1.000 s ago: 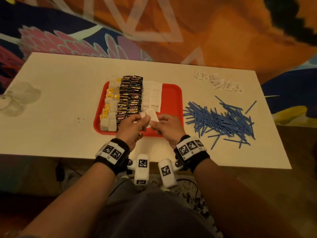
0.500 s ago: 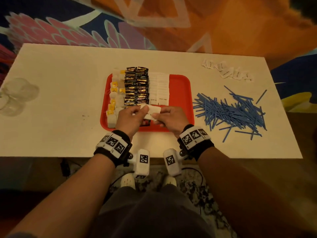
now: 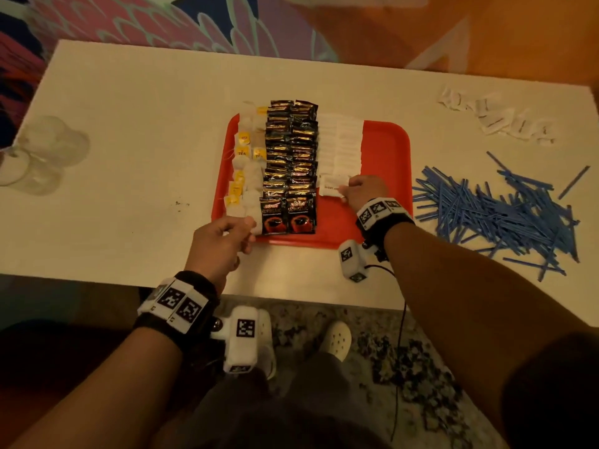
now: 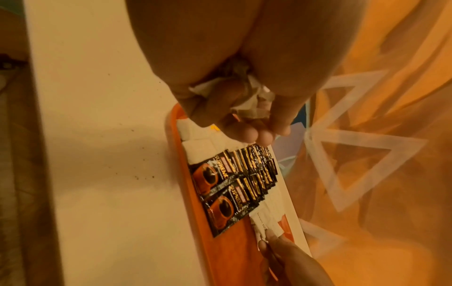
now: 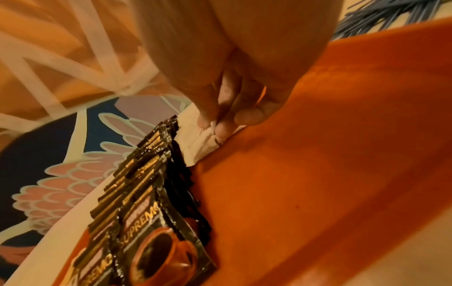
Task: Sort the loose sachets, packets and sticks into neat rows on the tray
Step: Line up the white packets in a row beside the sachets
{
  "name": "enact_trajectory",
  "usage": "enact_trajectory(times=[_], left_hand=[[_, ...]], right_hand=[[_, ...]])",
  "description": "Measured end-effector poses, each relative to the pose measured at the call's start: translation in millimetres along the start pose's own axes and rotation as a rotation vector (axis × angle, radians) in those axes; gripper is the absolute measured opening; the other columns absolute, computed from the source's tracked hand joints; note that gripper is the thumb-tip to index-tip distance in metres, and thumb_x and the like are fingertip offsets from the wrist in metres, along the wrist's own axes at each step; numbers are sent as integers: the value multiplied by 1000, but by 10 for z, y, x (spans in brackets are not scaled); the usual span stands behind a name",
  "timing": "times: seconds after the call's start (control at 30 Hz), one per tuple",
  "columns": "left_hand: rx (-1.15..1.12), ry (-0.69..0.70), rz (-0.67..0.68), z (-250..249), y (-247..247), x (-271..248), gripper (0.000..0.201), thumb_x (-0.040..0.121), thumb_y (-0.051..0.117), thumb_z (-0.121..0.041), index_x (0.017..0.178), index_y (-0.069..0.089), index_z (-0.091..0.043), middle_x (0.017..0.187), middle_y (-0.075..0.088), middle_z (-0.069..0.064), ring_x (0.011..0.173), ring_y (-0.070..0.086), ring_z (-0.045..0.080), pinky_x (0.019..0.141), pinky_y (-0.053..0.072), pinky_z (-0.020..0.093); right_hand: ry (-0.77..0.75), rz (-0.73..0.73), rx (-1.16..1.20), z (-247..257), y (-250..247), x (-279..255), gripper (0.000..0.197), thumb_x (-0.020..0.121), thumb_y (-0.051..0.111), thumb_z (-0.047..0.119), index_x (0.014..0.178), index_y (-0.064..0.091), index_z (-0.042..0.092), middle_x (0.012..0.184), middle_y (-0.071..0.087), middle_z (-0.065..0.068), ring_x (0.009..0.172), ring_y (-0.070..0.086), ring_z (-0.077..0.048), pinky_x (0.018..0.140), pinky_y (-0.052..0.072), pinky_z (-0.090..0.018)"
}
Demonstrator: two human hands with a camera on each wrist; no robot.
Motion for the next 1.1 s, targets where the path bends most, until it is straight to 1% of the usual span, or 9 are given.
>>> enact_trajectory(times=[0.13,0.27,0.37,0.47,0.53,0.63,0.83,0.97,1.1], left_hand=[[-2,-13,-13,59,-120,47,17,96,63,-22,96,73,-8,77,63,5,58,52,11,47,29,24],[-25,-16,-9,60,-133,43,19,96,63,-22,98,72,-7,75,62,5,56,52,10,47,28,25],[-22,-17,2,59,-136,42,18,97,62,-22,97,73,-8,74,62,3,57,52,11,46,28,23],[-26,-25,3,49,-152,37,18,97,62,-21,96,73,-7,74,61,3,58,52,12,45,27,23],[-28,-31,-6,41,-163,28,18,97,62,-22,96,72,-7,74,62,4,57,52,11,45,28,22],[-38,-39,-15,42,-172,12,17,96,62,-21,94,72,-8,72,62,3,56,52,9,46,29,23],[-49,-35,-21,37,-213,-37,15,97,62,-18,89,72,-11,68,63,1,55,51,9,45,30,21],[-61,-35,-11,3,-207,-60,17,97,61,-19,87,71,-11,68,62,2,57,51,10,47,29,23],[-137,-71,35,-88,-93,-62,32,101,54,-34,95,69,-7,70,60,3,55,49,10,44,29,21]], right_hand=[[12,-28,-6,73,141,136,27,86,74,22,112,69,15,106,72,-6,97,68,-21,85,58,-36],[5,-91,-64,78,190,187,17,86,75,26,95,64,16,94,60,3,83,59,-14,58,45,-22],[-16,-121,-120,36,212,192,23,85,75,31,92,59,18,95,59,3,81,57,-15,60,46,-25],[-87,-164,-145,-9,206,172,23,86,74,29,87,53,20,86,59,4,70,57,-12,54,42,-24],[-199,-181,-191,-6,225,165,19,88,71,23,85,52,20,87,60,2,75,59,-14,59,43,-24],[-334,-131,-321,31,291,178,6,91,64,15,93,61,20,103,60,-4,93,59,-20,74,44,-27],[-374,-112,-363,12,379,201,32,91,64,10,120,63,23,121,55,-4,112,55,-22,92,43,-28],[-377,-128,-317,27,301,125,36,90,67,15,124,61,23,125,55,-5,115,54,-22,88,35,-22],[-371,-152,-188,105,118,-89,35,90,67,16,122,59,25,120,58,-2,105,55,-15,82,37,-22]])
Point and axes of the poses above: each hand's wrist, its own x-axis towards the middle knuckle, its own y-axis out of the palm, z = x × y, the point moved 1 cm from there along x, towards the middle knuckle
